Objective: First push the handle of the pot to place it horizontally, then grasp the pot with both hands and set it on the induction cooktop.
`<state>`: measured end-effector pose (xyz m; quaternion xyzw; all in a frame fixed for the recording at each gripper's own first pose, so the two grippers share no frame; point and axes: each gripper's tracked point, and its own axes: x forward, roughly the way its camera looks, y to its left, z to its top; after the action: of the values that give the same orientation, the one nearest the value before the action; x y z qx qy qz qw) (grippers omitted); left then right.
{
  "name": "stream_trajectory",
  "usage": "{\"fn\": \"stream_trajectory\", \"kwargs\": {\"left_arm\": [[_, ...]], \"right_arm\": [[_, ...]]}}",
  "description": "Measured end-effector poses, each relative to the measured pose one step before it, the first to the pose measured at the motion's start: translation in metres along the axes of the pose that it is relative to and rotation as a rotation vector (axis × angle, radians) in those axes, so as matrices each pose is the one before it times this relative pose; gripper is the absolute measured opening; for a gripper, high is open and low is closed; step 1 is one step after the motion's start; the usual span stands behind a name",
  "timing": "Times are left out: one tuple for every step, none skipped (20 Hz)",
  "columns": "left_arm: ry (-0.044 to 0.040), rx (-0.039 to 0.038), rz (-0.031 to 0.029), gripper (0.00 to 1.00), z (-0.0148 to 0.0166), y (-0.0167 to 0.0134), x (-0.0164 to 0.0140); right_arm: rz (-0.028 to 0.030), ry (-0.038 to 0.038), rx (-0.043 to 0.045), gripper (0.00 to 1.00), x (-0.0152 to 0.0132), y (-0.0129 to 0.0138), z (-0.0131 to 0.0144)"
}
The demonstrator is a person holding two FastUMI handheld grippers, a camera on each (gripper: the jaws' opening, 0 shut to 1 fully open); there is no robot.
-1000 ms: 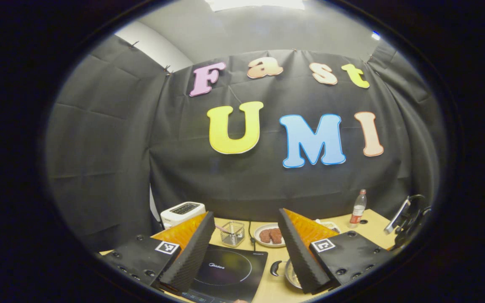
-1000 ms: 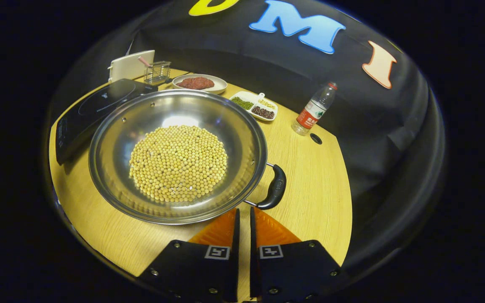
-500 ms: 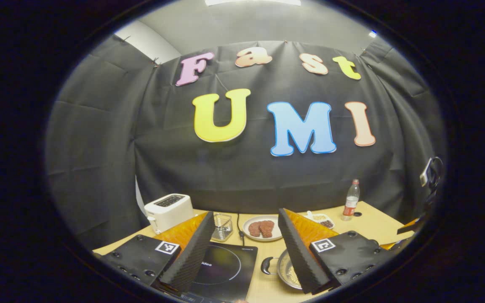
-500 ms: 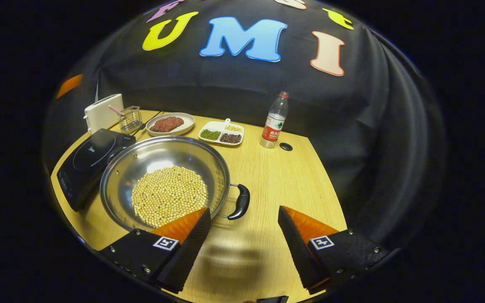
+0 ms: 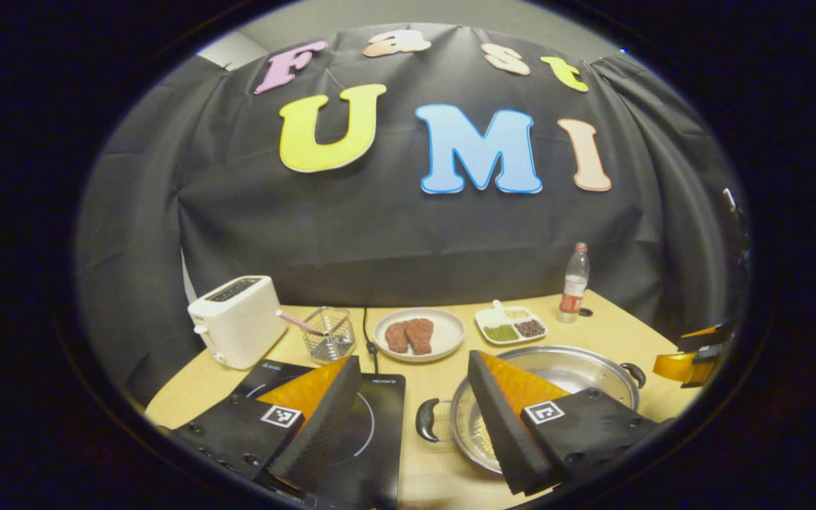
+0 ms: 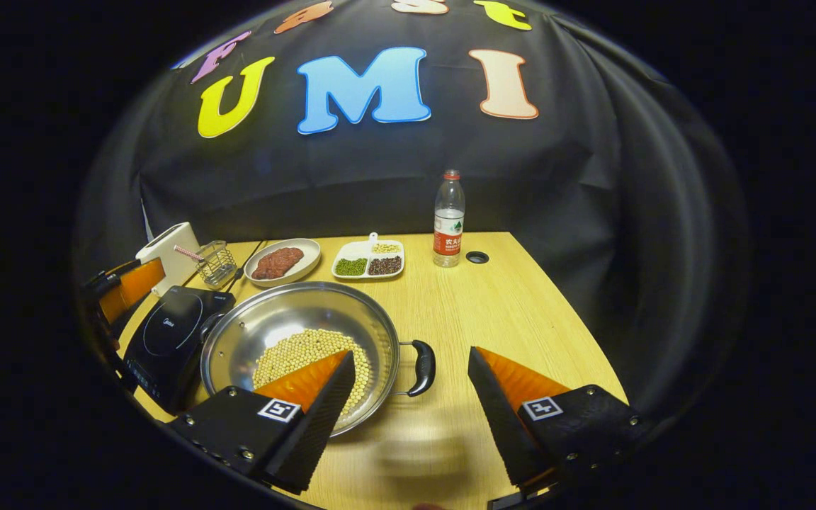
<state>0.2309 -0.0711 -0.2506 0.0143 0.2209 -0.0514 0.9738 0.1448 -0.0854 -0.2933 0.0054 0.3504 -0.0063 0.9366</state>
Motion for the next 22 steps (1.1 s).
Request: {"fn": "stream_trajectory", "kwargs": {"left_arm": [[0.02678, -0.0096, -0.02336, 0.98, -0.00847, -0.00574, 0.00796], [0.03109, -0.00718, -0.02586, 0.98, -0.00999, -0.00689, 0.0085], [0.02935, -0.00321, -0.01473, 0.98, -0.00934, -0.00288, 0.00695], [0.02451, -0.00347, -0.01199, 1.0, -0.00784, -0.00141, 0.00678], [0.02565, -0.0049, -0.00807, 0.99, -0.00694, -0.00175, 0.00687], [0.02025, -0.00507, -0.00718, 0.99, -0.00734, -0.00141, 0.00746], [0.01665, -0.00064, -0.00101, 0.99, -0.00516, -0.00002, 0.00648], [0.01729, 0.00476, -0.001, 0.99, -0.00461, 0.00044, 0.00693], [0.01338, 0.007, -0.00022, 0.99, -0.0035, 0.00079, 0.00538], [0.01203, 0.0071, -0.00461, 1.0, -0.00416, -0.00084, 0.00513], [0.01319, 0.00847, -0.00364, 0.99, -0.00351, -0.00086, 0.00671], [0.0143, 0.00702, -0.00373, 0.99, -0.00421, -0.00061, 0.00495], [0.01476, 0.00316, -0.00884, 0.99, -0.00377, -0.00238, 0.00411], [0.01904, -0.00009, -0.00741, 0.99, -0.00541, -0.00099, 0.00276], [0.01694, -0.00461, -0.00864, 0.99, -0.00412, -0.00218, 0.00326], [0.01409, -0.00762, -0.00532, 0.99, -0.00367, -0.00198, 0.00278], [0.01263, -0.00563, -0.00354, 0.99, -0.00363, -0.00077, 0.0025], [0.01131, -0.00358, -0.00103, 0.99, -0.00401, 0.00066, 0.00314], [0.00994, -0.00312, -0.00155, 0.99, -0.00316, -0.00033, 0.00272], [0.01071, -0.00427, -0.00067, 0.99, -0.00351, -0.00096, 0.00293], [0.00997, -0.00134, -0.0005, 0.99, -0.00235, -0.00032, 0.00178], [0.01194, -0.00008, 0.00098, 0.99, -0.00264, 0.0002, 0.00169]], "right_arm": [[-0.00123, 0.00591, 0.00365, 0.98, 0.0015, 0.002, -0.00127], [-0.00206, 0.00423, 0.00405, 0.98, 0.00394, 0.00104, -0.00136], [0.00003, 0.00504, 0.00165, 0.98, 0.00303, 0.00154, -0.00035], [-0.00286, 0.00728, 0.00038, 0.98, 0.00308, 0.00011, -0.00163], [-0.00137, 0.00422, 0.00068, 0.98, 0.00265, 0.00005, -0.00089], [-0.00207, 0.00666, 0.00083, 0.98, 0.00266, -0.00035, -0.00158], [-0.00222, 0.00421, 0.0002, 0.98, 0.00285, -0.00062, -0.0004], [-0.00391, 0.00649, 0.00027, 0.98, 0.00344, -0.00061, -0.00208], [-0.00169, 0.00721, 0.00221, 0.98, 0.00263, -0.00029, -0.00156], [-0.00116, 0.00874, 0.00432, 0.98, 0.00342, 0.00005, -0.00149], [0.00035, 0.00744, 0.00507, 0.98, 0.00346, 0.00055, -0.00117], [-0.00079, 0.0084, 0.00504, 0.98, 0.00334, -0.0007, -0.00262], [0.00036, 0.00694, 0.00464, 0.98, 0.00261, 0.00012, -0.00134], [0.00121, 0.00573, 0.0026, 0.98, 0.00476, 0.0015, -0.00146], [-0.00068, 0.00634, 0.00048, 0.98, 0.00249, 0.00048, -0.00105], [-0.00213, 0.00686, -0.00055, 0.98, 0.0036, 0.00026, -0.00234], [0.0001, 0.00764, 0.00049, 0.98, 0.00268, 0.00053, -0.00138], [-0.00002, 0.00725, 0.00199, 0.98, 0.00253, 0.00012, -0.00177], [-0.00059, 0.00812, 0.00133, 0.98, 0.00171, 0.00021, -0.00192], [-0.00163, 0.00878, 0.00067, 0.98, 0.00306, -0.00059, -0.00229], [-0.00235, 0.00699, -0.0003, 0.98, 0.00333, 0.00001, -0.00087], [-0.00377, 0.00708, -0.00061, 0.98, 0.00391, -0.00038, -0.0016]]}}
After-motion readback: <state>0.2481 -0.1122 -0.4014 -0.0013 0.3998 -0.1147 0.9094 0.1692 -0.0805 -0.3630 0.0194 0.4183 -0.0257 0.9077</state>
